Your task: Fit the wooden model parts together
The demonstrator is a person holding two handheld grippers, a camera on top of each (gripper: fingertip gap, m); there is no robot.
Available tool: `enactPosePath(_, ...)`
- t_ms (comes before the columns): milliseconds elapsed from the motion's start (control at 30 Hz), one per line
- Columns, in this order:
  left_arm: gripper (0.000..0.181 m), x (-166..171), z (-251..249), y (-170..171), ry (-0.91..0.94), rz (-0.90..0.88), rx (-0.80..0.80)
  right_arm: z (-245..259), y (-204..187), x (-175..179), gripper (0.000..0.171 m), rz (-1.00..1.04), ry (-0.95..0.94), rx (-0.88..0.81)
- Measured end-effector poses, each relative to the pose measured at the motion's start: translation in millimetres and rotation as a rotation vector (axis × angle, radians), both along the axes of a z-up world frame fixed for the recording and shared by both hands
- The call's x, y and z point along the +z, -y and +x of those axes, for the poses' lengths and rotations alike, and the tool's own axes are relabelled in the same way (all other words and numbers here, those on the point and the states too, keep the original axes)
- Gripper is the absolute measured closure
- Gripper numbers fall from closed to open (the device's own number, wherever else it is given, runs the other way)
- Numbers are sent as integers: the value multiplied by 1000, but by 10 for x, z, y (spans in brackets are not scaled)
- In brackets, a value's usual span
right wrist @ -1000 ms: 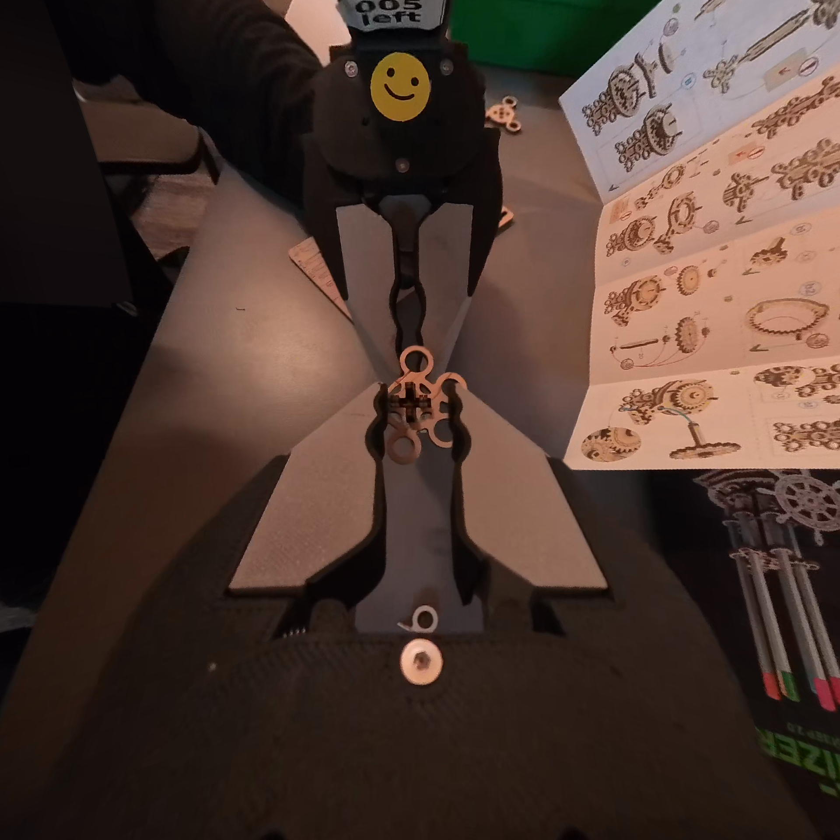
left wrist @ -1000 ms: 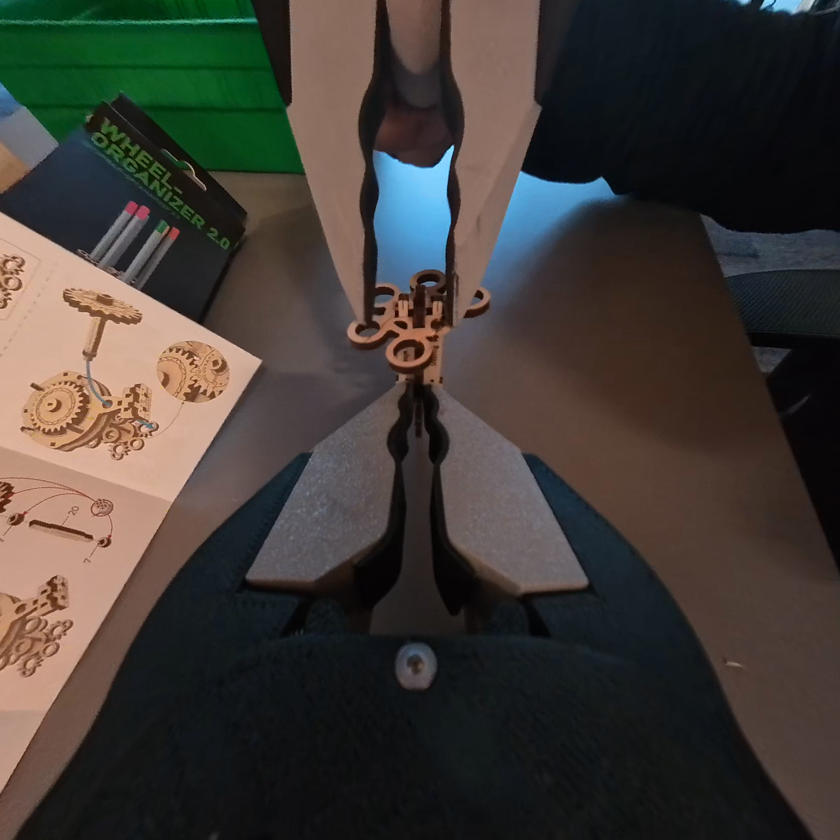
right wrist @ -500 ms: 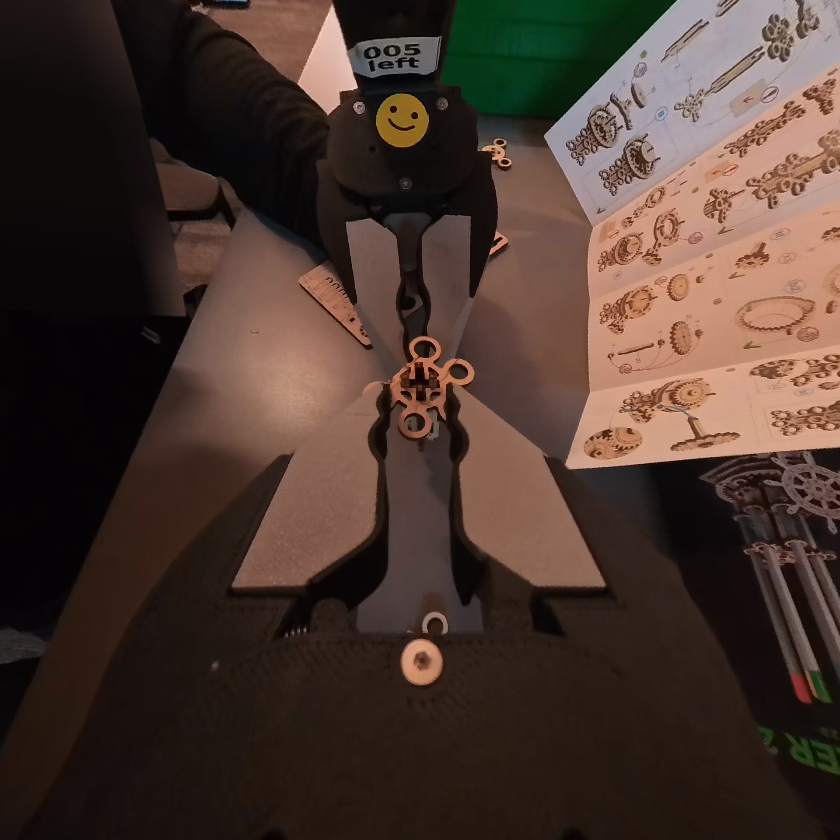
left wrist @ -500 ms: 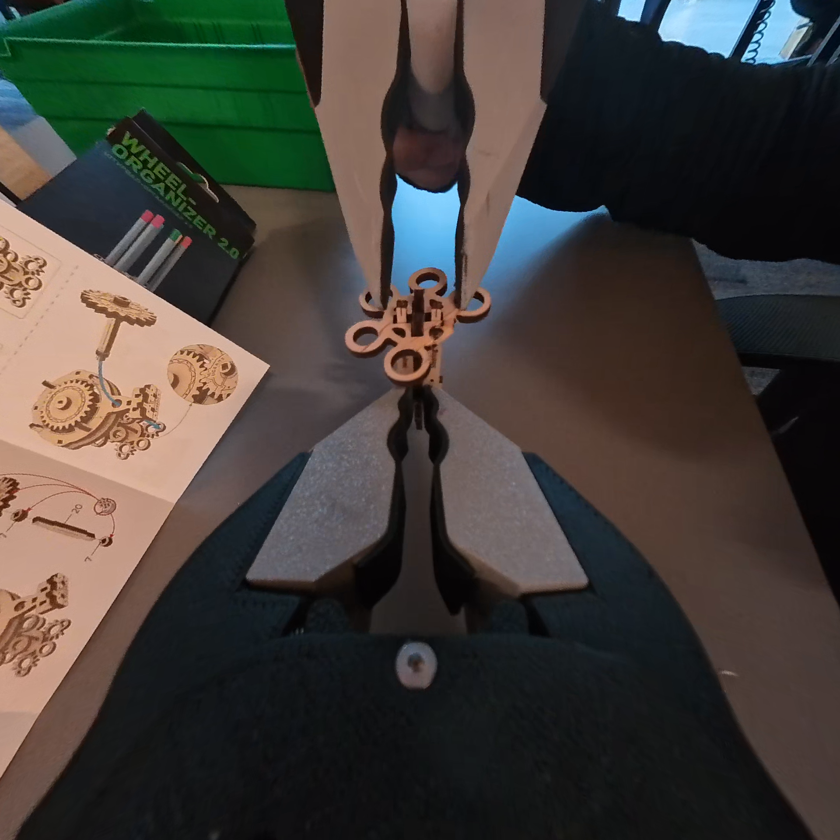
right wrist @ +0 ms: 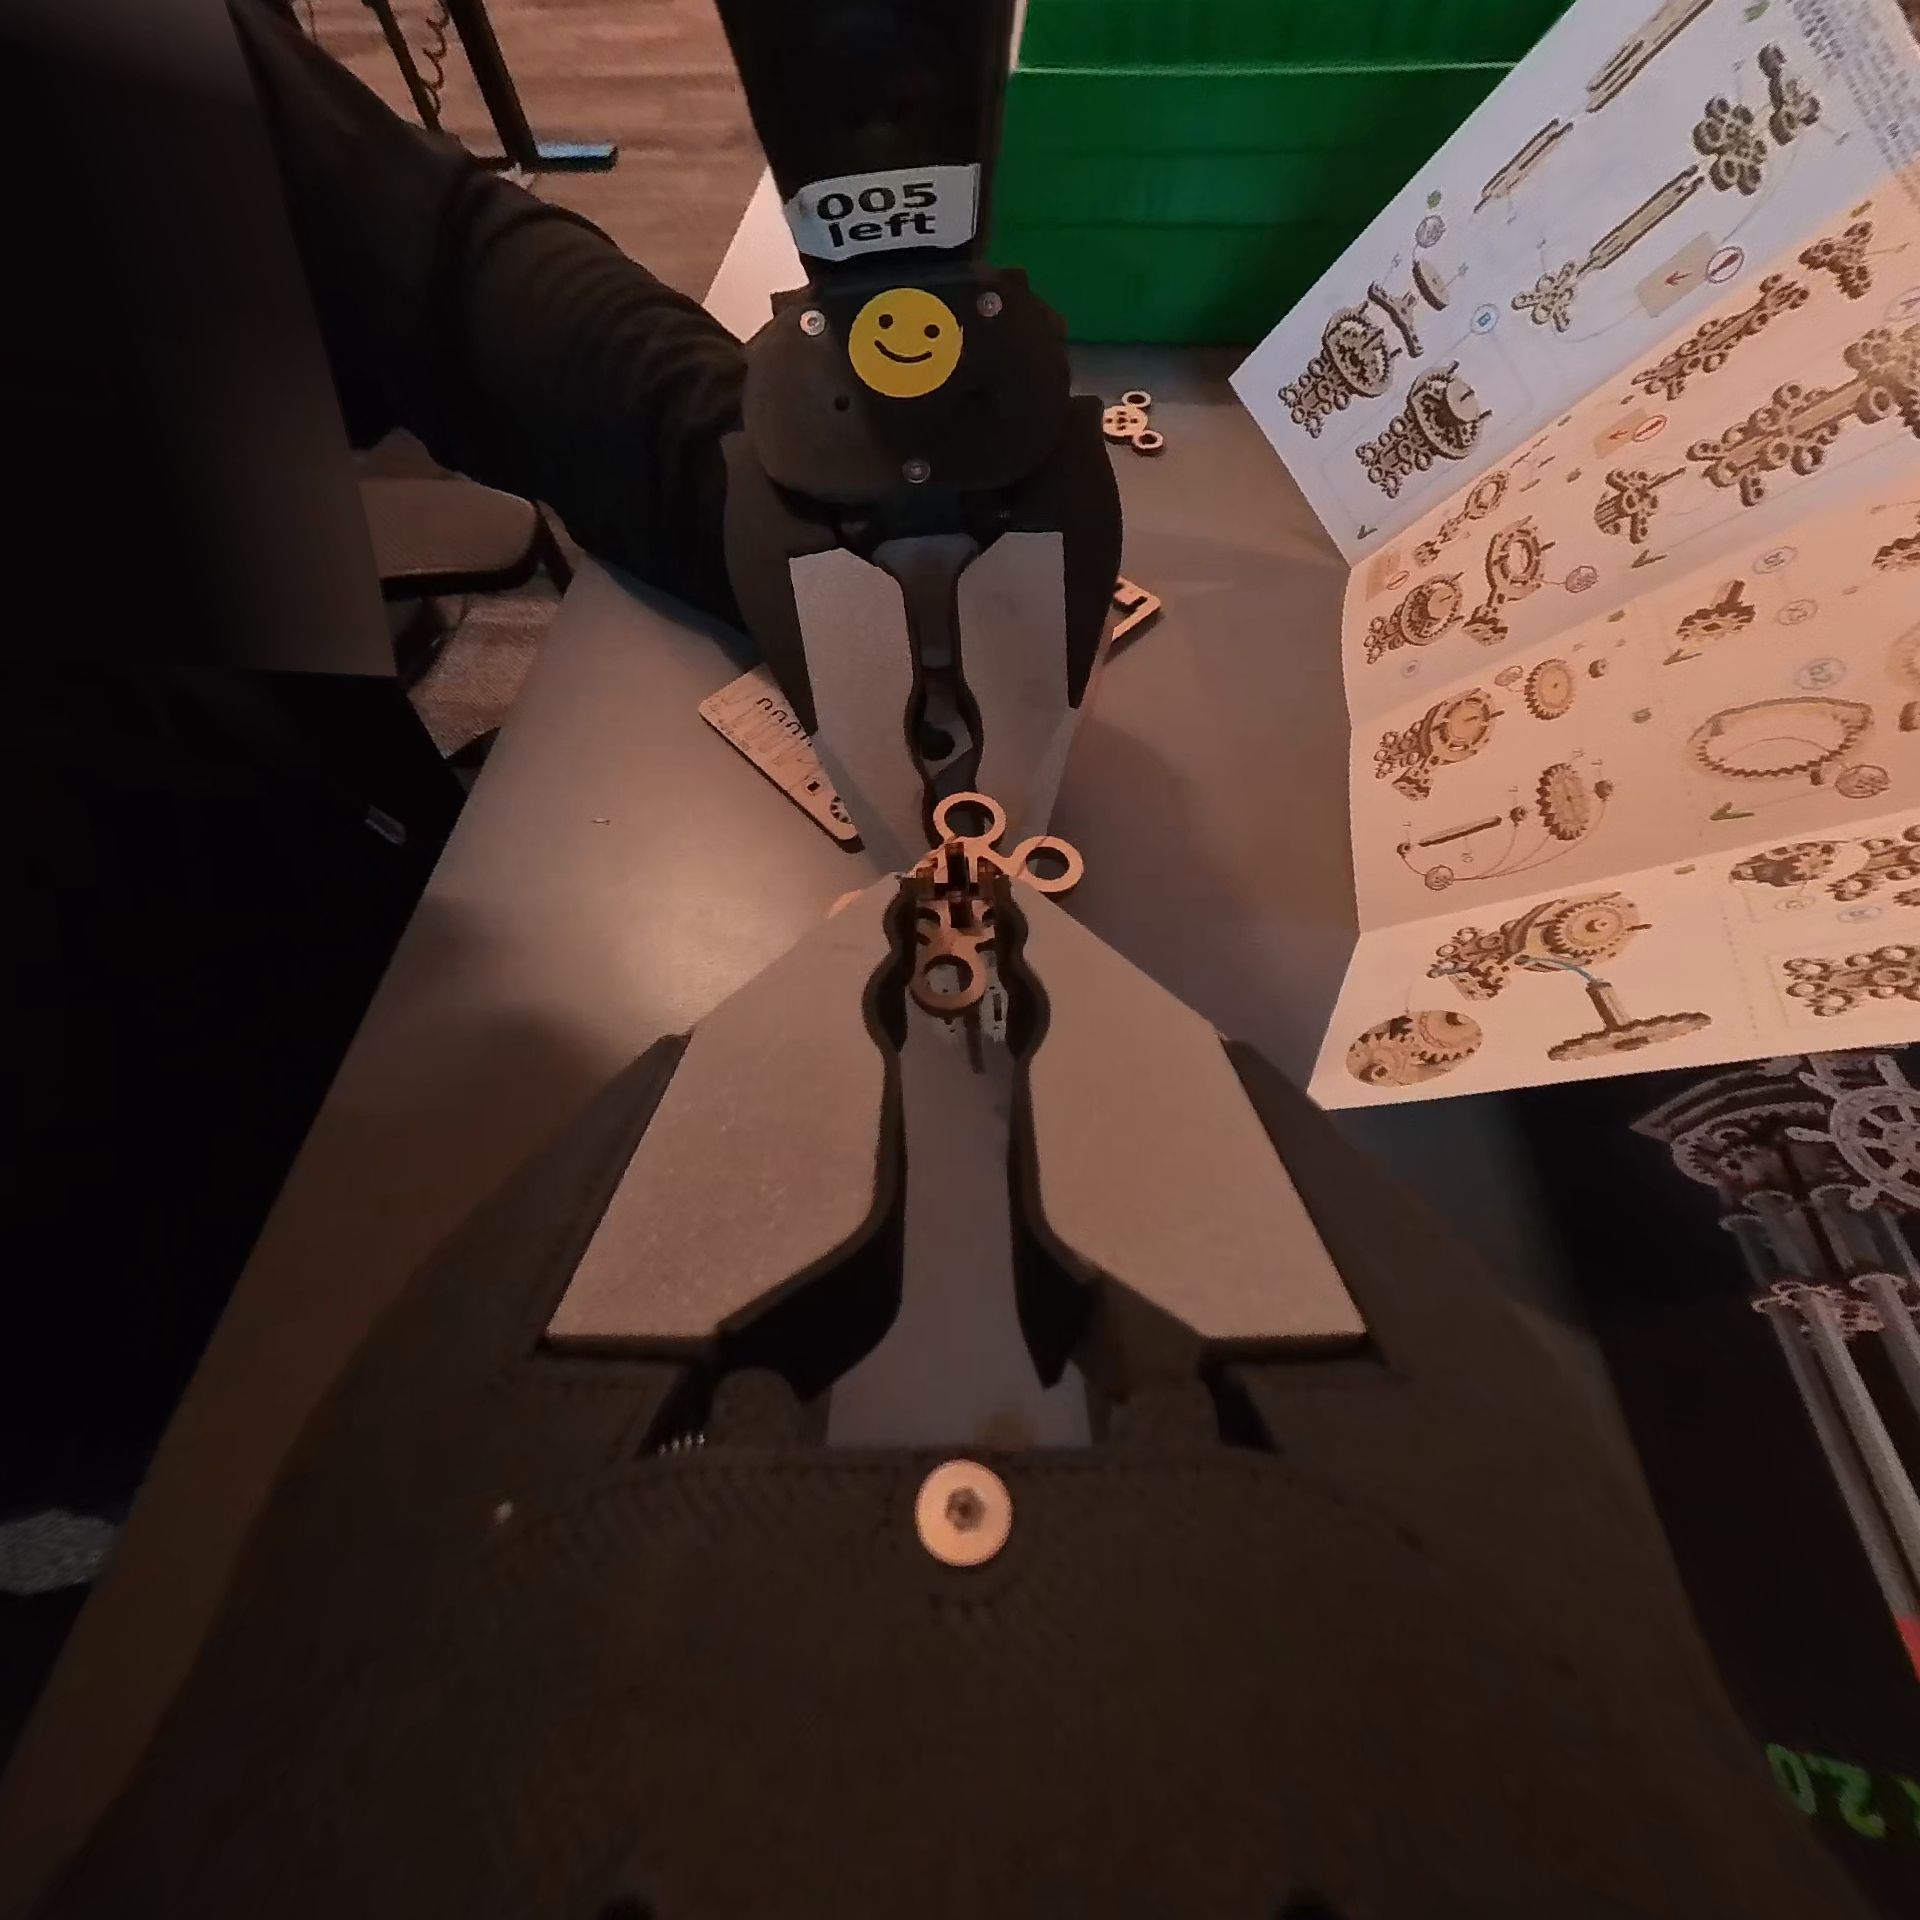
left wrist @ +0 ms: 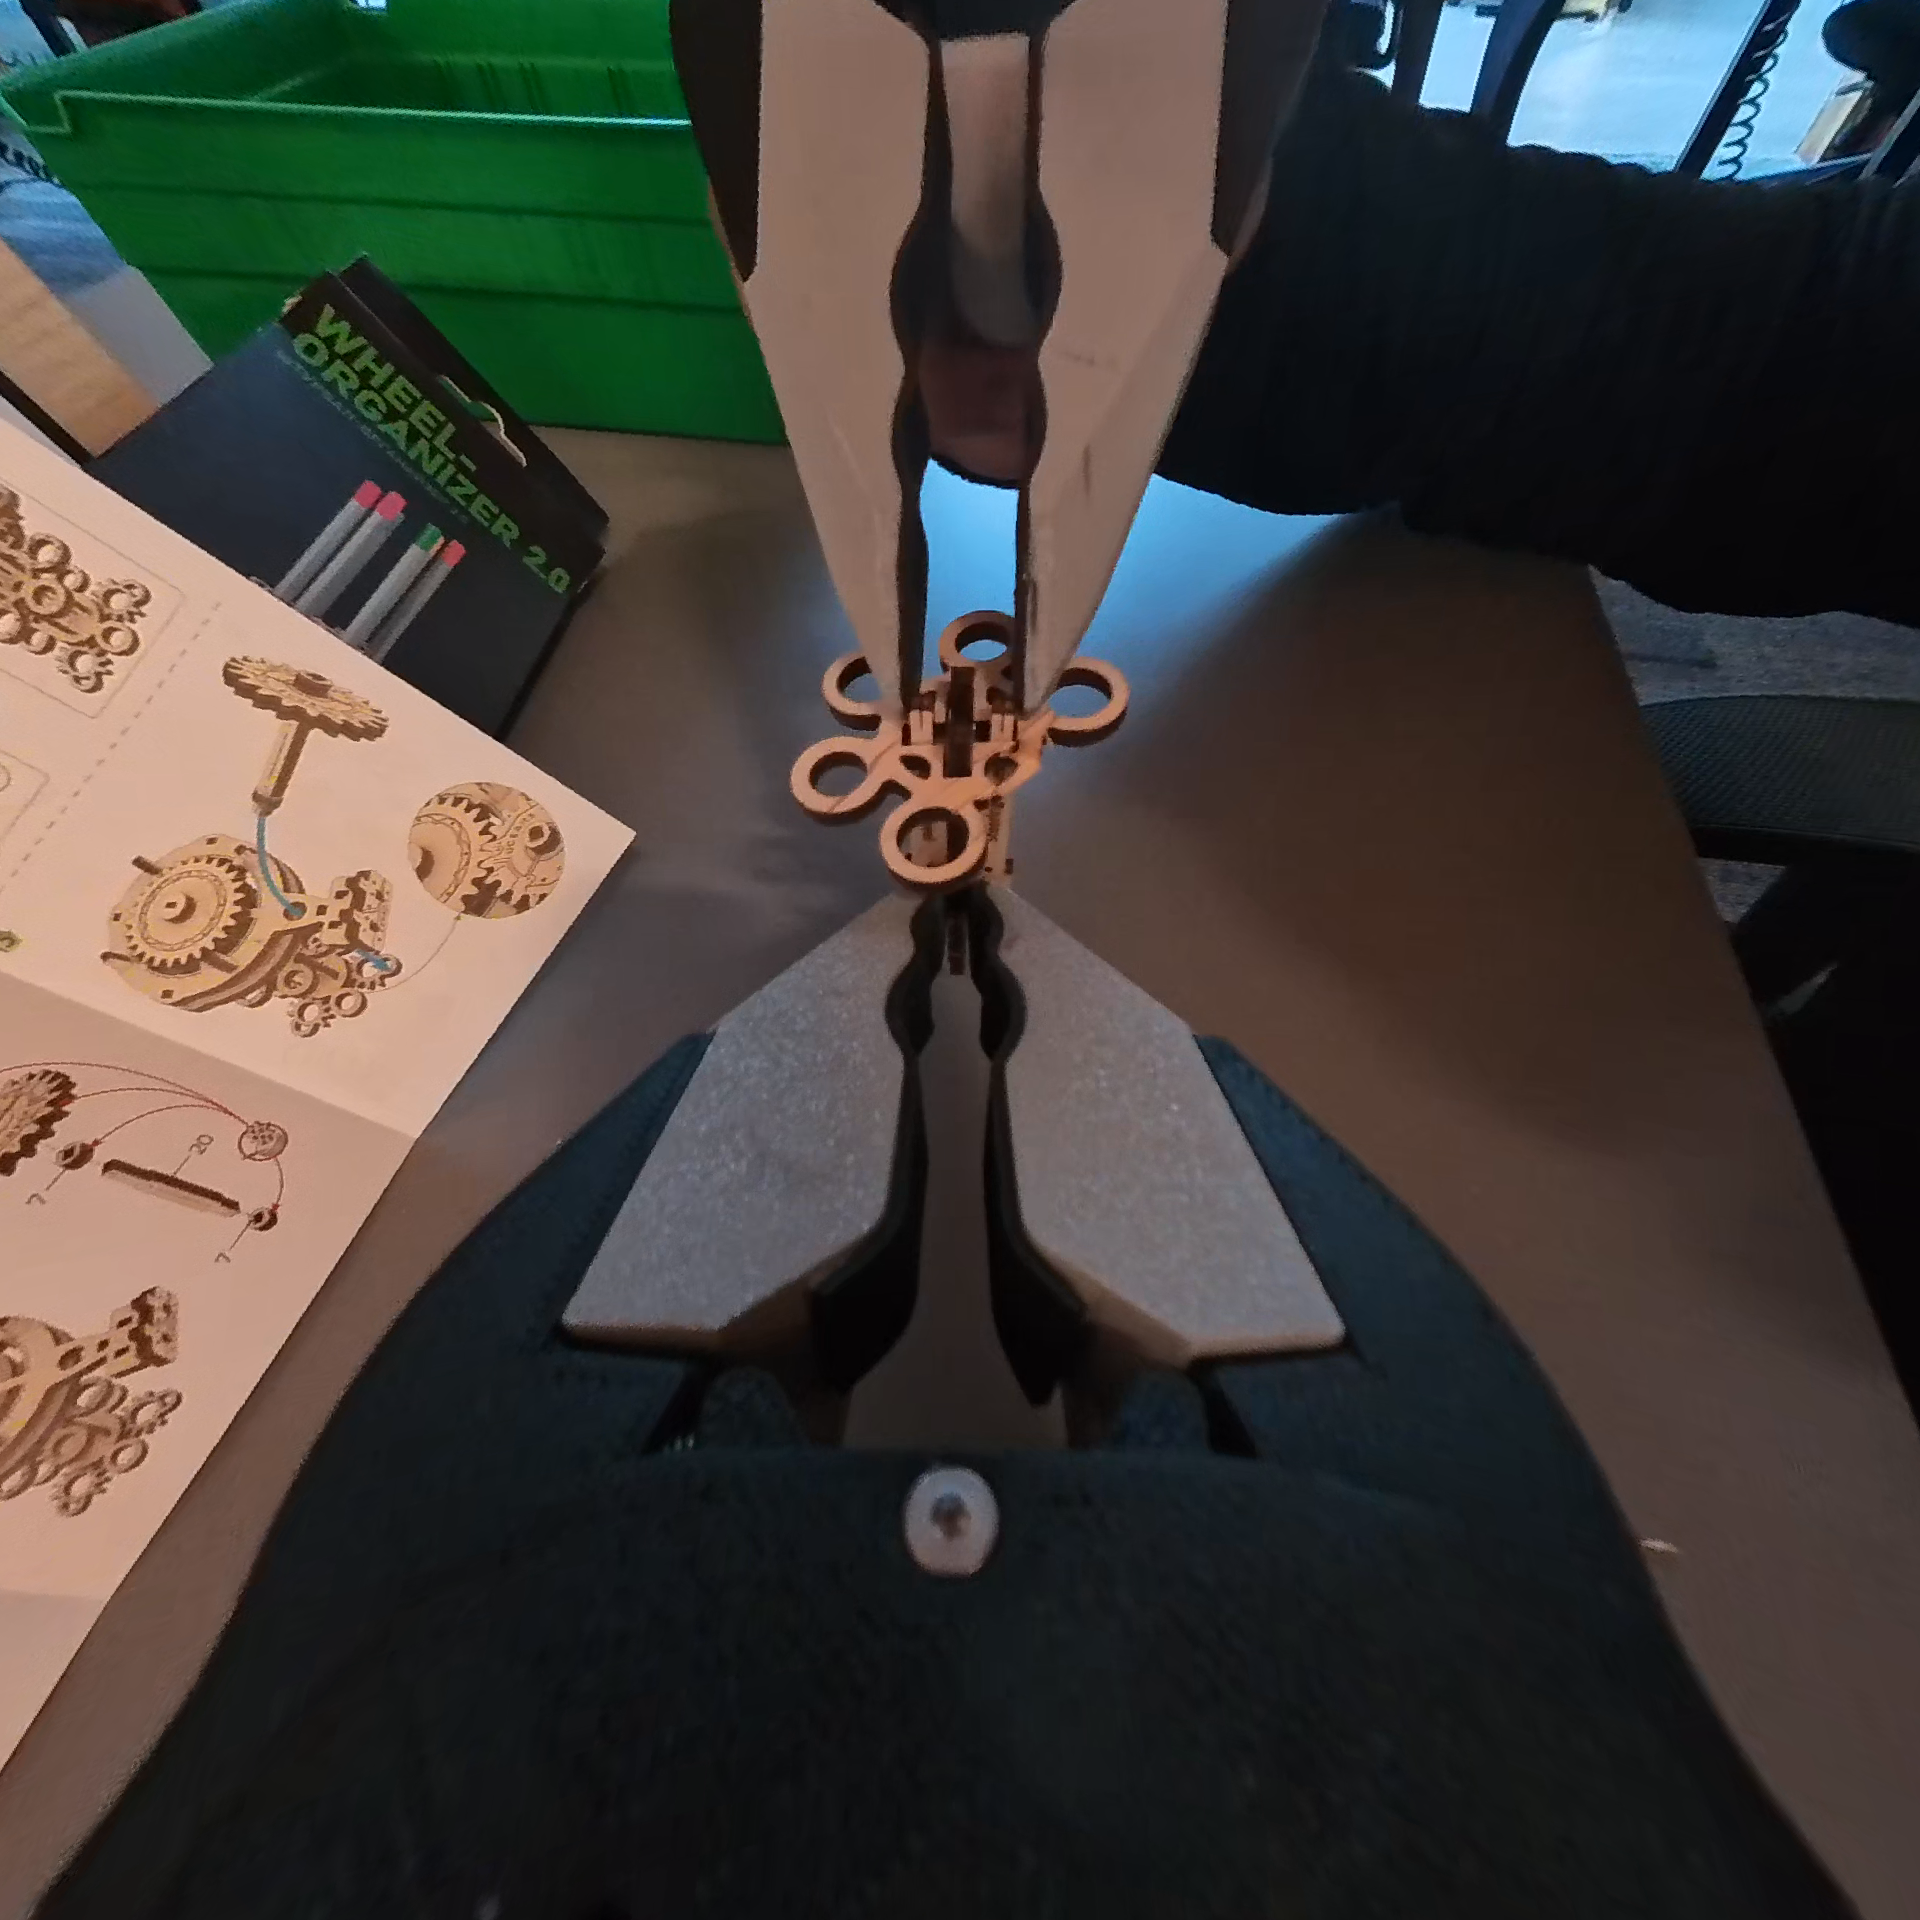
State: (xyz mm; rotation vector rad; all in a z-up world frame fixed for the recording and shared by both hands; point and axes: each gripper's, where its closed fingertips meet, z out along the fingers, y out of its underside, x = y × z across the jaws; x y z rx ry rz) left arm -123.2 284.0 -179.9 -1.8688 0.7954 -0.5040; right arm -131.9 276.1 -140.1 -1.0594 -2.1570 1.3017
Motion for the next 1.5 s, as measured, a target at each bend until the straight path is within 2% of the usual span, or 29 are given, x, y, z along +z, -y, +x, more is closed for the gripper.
enactPosePath(367, 180, -25, 18, 9, -1, -13, -6, -2, 28, -28, 161, 66, -41, 3)
enactPosePath(933, 180, 45, -22, -10, 56, -10, 5, -48, -17, 45, 161, -36, -76, -34)
enactPosePath(1167, 180, 51, -51, -26, 55, -2, 18, -55, -98, 130, 135, -66, -109, -77)
enactPosePath(1267, 180, 81, -57, -31, 82, -1, 21, -18, -186, 201, 122, -152, -115, -102)
enactPosePath(1500, 181, 190, -141, -71, 135, 38, 51, 42, -348, -17, 128, -220, -38, -131)
